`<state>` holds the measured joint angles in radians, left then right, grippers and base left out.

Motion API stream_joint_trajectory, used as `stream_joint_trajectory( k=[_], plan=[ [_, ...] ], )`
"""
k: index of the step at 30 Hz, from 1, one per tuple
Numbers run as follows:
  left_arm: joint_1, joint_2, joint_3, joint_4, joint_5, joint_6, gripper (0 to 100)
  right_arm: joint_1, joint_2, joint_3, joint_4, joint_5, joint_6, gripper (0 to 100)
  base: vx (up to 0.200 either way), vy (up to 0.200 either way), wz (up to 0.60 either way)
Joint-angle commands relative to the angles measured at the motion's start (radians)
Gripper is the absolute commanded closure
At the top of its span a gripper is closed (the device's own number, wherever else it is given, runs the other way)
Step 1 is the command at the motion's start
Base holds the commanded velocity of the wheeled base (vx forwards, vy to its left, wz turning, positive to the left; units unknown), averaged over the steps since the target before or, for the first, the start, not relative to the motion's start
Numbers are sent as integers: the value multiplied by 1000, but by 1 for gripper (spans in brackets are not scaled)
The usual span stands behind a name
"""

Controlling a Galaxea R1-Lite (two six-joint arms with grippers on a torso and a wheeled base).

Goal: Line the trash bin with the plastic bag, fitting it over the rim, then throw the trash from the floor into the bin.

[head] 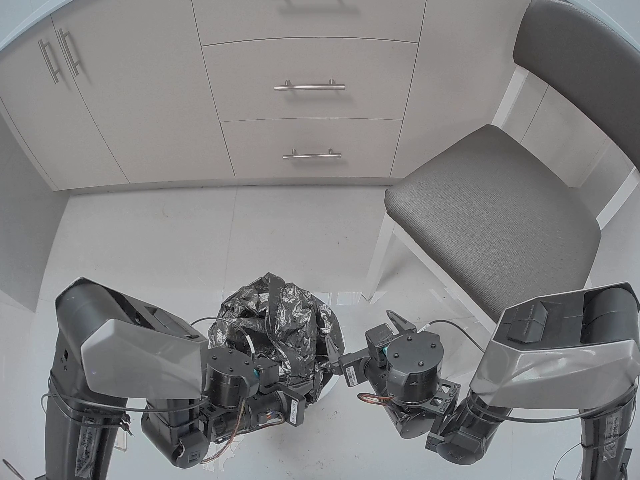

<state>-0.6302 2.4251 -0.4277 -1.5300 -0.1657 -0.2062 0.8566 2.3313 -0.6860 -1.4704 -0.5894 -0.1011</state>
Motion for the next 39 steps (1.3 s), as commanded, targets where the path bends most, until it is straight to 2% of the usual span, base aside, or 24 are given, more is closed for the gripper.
stream_joint_trajectory(
  k=[1,7,12,15,20,26,39],
  plan=[
    [-19,48,-34,-1,20,14,100,-2,-7,0,-2,3,-2,0,0,0,0],
    [-82,46,-34,5,103,24,100,-2,-3,-1,-2,5,-5,0,0,0,0],
    [-121,58,-17,17,176,142,100,-1,3,-7,10,16,-2,0,0,0,0],
    [-152,61,-14,10,215,146,100,12,25,-20,12,31,-8,0,0,0,0],
    [-177,66,-13,7,224,146,100,27,66,-83,41,31,-40,0,0,0,0],
    [-178,77,-16,1,264,143,100,64,115,-133,62,31,-40,0,0,0,0],
    [-187,78,-14,1,265,143,100,21,191,-241,122,31,-39,0,0,0,0]
  ],
)
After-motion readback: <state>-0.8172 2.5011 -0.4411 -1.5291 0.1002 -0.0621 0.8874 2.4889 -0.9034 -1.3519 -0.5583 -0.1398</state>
